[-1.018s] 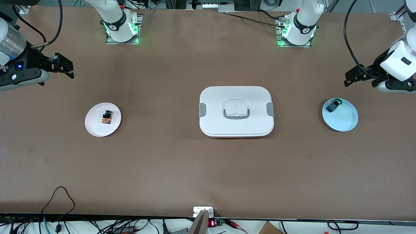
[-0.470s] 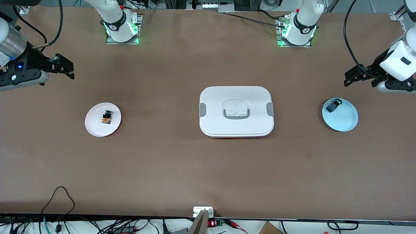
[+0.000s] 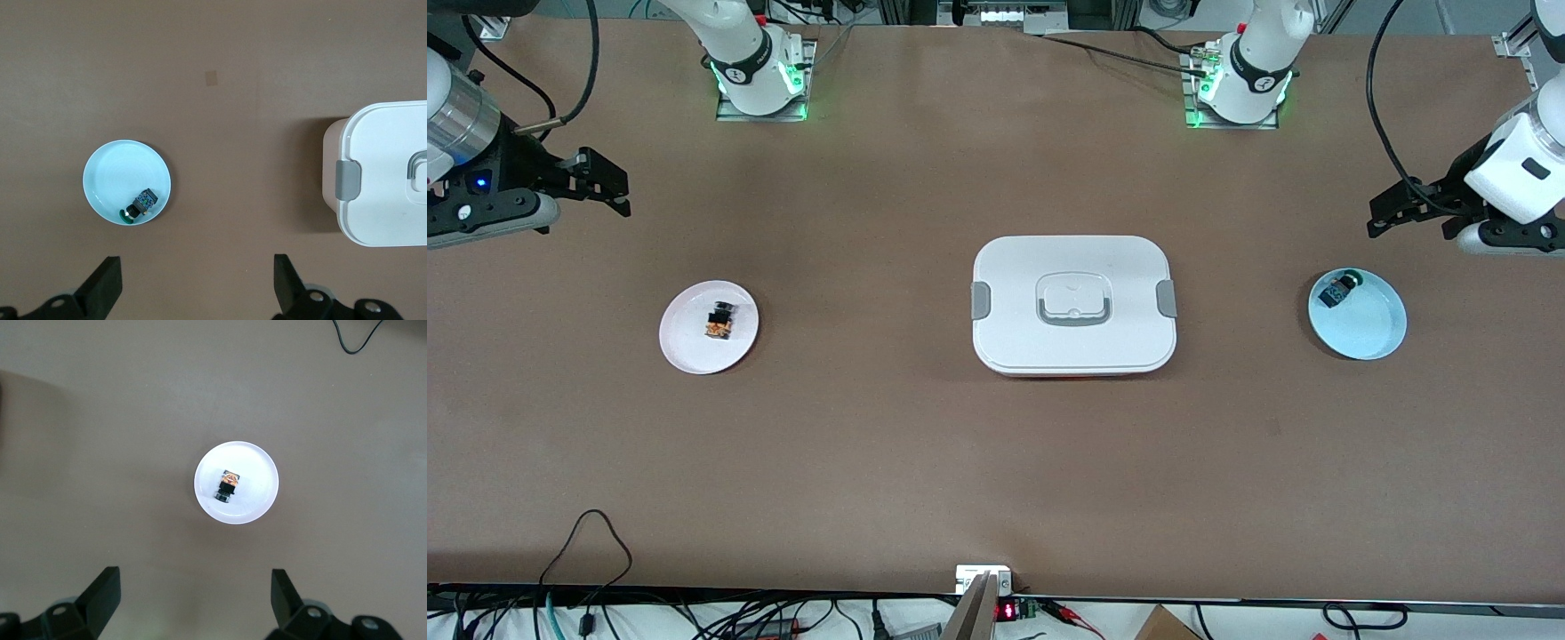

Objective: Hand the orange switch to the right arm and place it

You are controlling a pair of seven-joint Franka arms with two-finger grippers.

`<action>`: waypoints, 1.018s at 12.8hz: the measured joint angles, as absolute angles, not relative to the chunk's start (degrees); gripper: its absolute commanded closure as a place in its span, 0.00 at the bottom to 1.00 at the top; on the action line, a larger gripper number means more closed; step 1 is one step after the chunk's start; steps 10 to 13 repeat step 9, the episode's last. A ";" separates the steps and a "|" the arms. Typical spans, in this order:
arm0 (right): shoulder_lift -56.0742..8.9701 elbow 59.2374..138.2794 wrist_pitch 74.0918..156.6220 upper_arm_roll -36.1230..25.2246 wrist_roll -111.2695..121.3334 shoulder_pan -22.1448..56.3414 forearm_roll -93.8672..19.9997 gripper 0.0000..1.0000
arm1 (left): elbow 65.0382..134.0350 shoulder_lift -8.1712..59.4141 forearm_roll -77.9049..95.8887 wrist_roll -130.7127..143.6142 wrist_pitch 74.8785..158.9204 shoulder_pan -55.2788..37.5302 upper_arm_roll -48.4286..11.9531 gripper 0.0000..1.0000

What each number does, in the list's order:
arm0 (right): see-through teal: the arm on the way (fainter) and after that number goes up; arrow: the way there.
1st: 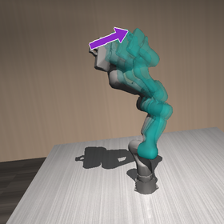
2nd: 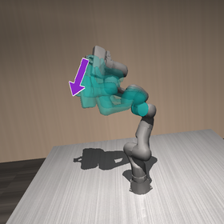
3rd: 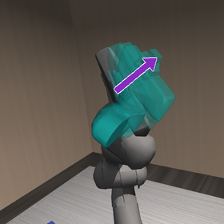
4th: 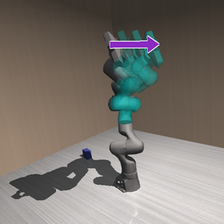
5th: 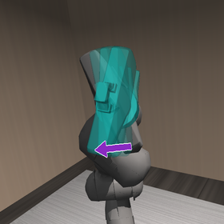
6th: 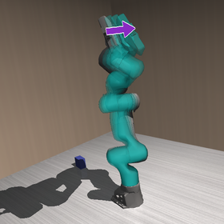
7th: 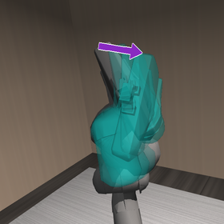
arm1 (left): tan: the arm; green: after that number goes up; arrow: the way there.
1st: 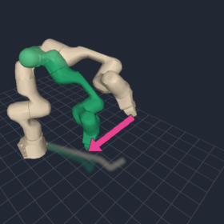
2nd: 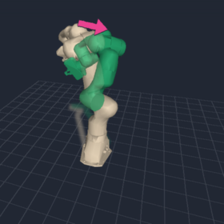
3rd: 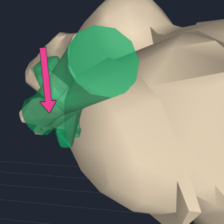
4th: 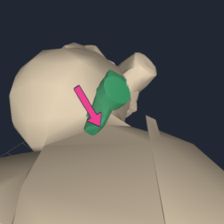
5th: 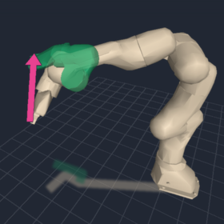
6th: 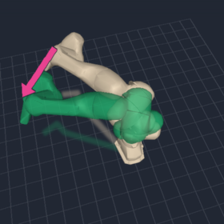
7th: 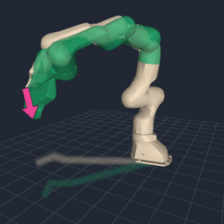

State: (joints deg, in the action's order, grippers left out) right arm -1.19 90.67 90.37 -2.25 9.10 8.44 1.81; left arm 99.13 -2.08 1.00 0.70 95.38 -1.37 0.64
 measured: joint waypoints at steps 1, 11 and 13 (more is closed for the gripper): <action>-1.19 90.66 90.37 -2.25 8.94 8.44 1.73 0.00 | 99.10 -2.03 1.00 0.70 95.38 -1.37 0.64 0.00; -1.19 90.66 90.37 -2.25 2.87 8.46 1.60 0.00 | 99.07 -1.98 1.00 0.70 95.33 -1.37 0.64 0.00; -1.19 90.66 90.37 -2.25 2.87 8.46 1.60 0.00 | 99.07 -1.98 1.00 0.70 95.33 -1.37 0.64 0.00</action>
